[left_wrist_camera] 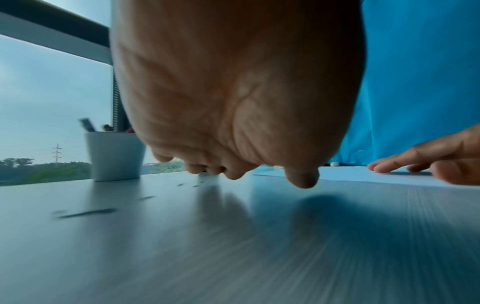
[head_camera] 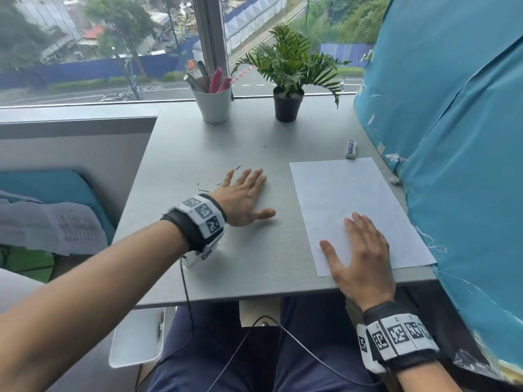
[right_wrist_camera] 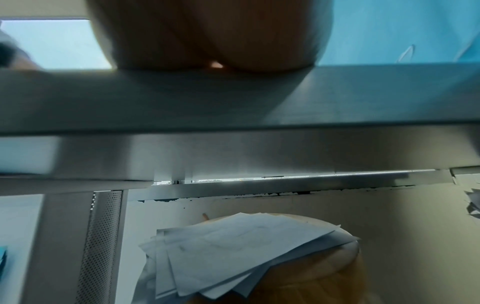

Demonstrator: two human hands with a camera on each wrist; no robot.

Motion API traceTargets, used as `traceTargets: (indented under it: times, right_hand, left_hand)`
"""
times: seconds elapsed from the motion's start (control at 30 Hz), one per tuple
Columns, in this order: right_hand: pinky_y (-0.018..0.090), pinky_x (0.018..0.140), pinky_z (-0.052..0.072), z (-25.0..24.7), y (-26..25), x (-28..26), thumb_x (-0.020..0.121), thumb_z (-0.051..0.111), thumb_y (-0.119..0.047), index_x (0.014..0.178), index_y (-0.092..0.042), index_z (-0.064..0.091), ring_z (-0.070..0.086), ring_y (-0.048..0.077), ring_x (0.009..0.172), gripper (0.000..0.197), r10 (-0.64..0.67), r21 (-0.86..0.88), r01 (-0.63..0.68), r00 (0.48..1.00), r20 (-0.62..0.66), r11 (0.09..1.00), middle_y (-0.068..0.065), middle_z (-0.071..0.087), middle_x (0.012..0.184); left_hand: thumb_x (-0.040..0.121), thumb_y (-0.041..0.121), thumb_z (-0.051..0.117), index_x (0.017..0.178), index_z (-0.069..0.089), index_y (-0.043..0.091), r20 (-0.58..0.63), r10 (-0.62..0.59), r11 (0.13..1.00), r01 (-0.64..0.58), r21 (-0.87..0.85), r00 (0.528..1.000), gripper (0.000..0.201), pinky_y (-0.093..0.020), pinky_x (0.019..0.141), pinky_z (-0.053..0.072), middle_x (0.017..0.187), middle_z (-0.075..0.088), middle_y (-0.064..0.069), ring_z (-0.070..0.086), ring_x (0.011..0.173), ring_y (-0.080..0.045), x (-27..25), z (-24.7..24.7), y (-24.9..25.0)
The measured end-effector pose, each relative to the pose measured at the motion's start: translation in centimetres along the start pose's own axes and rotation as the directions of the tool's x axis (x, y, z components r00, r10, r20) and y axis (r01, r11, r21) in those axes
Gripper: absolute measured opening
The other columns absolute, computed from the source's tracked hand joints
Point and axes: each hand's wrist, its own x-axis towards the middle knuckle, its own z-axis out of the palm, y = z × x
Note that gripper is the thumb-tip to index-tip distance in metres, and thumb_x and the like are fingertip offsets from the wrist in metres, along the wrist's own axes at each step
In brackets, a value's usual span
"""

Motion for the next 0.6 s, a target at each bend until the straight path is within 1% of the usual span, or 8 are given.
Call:
traceTargets:
  times: [0.03, 0.1, 0.17, 0.27, 0.37, 0.47, 0.53, 0.6]
  right_hand:
    - [0.045, 0.118, 0.026, 0.0, 0.0, 0.0, 0.088, 0.037, -0.065, 0.138, -0.009, 0.049, 0.032, 0.024, 0.143, 0.077, -0.003, 0.010, 0.003, 1.000, -0.011, 1.000, 0.010, 0.042, 0.151]
    - [0.045, 0.117, 0.028, 0.1, 0.1, 0.0, 0.088, 0.038, -0.064, 0.135, -0.009, 0.052, 0.035, 0.024, 0.142, 0.074, -0.011, 0.018, 0.012, 1.000, -0.019, 1.000, 0.010, 0.046, 0.148]
    - [0.045, 0.116, 0.029, 0.2, 0.2, 0.0, 0.088, 0.039, -0.063, 0.133, -0.010, 0.054, 0.037, 0.024, 0.141, 0.072, -0.006, 0.024, 0.007, 1.000, -0.022, 1.000, 0.010, 0.048, 0.147]
    - [0.045, 0.117, 0.028, 0.6, 0.3, 0.0, 0.088, 0.039, -0.062, 0.134, -0.011, 0.055, 0.037, 0.024, 0.141, 0.071, 0.004, 0.024, -0.004, 1.000, -0.019, 1.000, 0.009, 0.048, 0.147]
    - [0.046, 0.118, 0.026, 0.7, 0.3, -0.1, 0.087, 0.038, -0.062, 0.133, -0.009, 0.056, 0.037, 0.024, 0.141, 0.073, 0.013, 0.051, -0.012, 1.000, -0.024, 0.999, 0.009, 0.048, 0.147]
    - [0.044, 0.121, 0.018, -0.6, -0.5, 0.0, 0.090, 0.044, -0.065, 0.141, -0.009, 0.047, 0.025, 0.020, 0.147, 0.076, -0.008, 0.114, 0.007, 1.000, 0.006, 0.993, 0.008, 0.038, 0.154]
    - [0.038, 0.123, 0.012, -2.9, -2.1, 1.4, 0.087, 0.045, -0.067, 0.147, -0.011, 0.038, 0.015, 0.017, 0.150, 0.082, -0.123, 0.125, 0.111, 0.988, 0.094, 0.986, 0.005, 0.029, 0.159]
    - [0.029, 0.121, 0.006, -5.5, -4.5, 4.4, 0.087, 0.046, -0.066, 0.151, -0.012, 0.030, 0.010, 0.014, 0.150, 0.085, -0.264, 0.104, 0.248, 0.944, 0.196, 0.963, 0.002, 0.021, 0.161]
  left_hand:
    - [0.091, 0.077, 0.022, 0.159, -0.012, 0.016, -0.002, 0.055, 0.998, -0.056, -0.011, 0.998, 0.097, -0.050, 0.122, -0.012, 0.165, -0.021, -0.002, -0.017, 0.152, -0.019, 1.2, -0.4, 1.3]
    - [0.094, 0.074, 0.024, 0.159, -0.011, 0.017, 0.004, 0.105, 0.994, -0.105, -0.036, 0.994, 0.093, -0.050, 0.122, -0.012, 0.165, -0.020, 0.000, -0.015, 0.153, -0.019, 3.5, -1.2, 3.1]
    - [0.096, 0.072, 0.023, 0.159, -0.011, 0.018, 0.030, 0.102, 0.993, -0.101, -0.054, 0.994, 0.090, -0.051, 0.122, -0.012, 0.166, -0.019, 0.001, -0.014, 0.153, -0.018, 5.2, -1.7, 3.2]
    - [0.096, 0.072, 0.023, 0.159, -0.013, 0.021, 0.070, 0.054, 0.995, -0.048, -0.093, 0.996, 0.088, -0.051, 0.122, -0.009, 0.166, -0.019, 0.002, -0.014, 0.153, -0.018, 5.4, -1.9, 0.5]
    - [0.092, 0.076, 0.022, 0.158, -0.015, 0.020, 0.088, -0.063, 0.991, 0.073, -0.115, 0.994, 0.093, -0.049, 0.122, -0.008, 0.165, -0.022, 0.001, -0.015, 0.153, -0.018, 2.7, -1.1, -3.4]
    - [0.087, 0.080, 0.017, 0.158, -0.014, 0.015, 0.094, -0.198, 0.976, 0.205, -0.073, 0.976, 0.102, -0.047, 0.123, -0.008, 0.165, -0.019, -0.004, -0.012, 0.153, -0.020, -1.3, 0.2, -6.4]
    - [0.081, 0.087, 0.010, 0.157, -0.016, 0.013, 0.062, -0.225, 0.972, 0.228, -0.053, 0.972, 0.109, -0.046, 0.123, -0.011, 0.165, -0.019, -0.004, -0.013, 0.153, -0.019, -4.3, 0.9, -7.7]
    - [0.076, 0.091, 0.001, 0.156, -0.020, 0.018, -0.038, -0.179, 0.982, 0.176, -0.065, 0.983, 0.110, -0.044, 0.122, -0.014, 0.163, -0.023, 0.001, -0.019, 0.151, -0.015, -7.3, 1.4, -8.0]
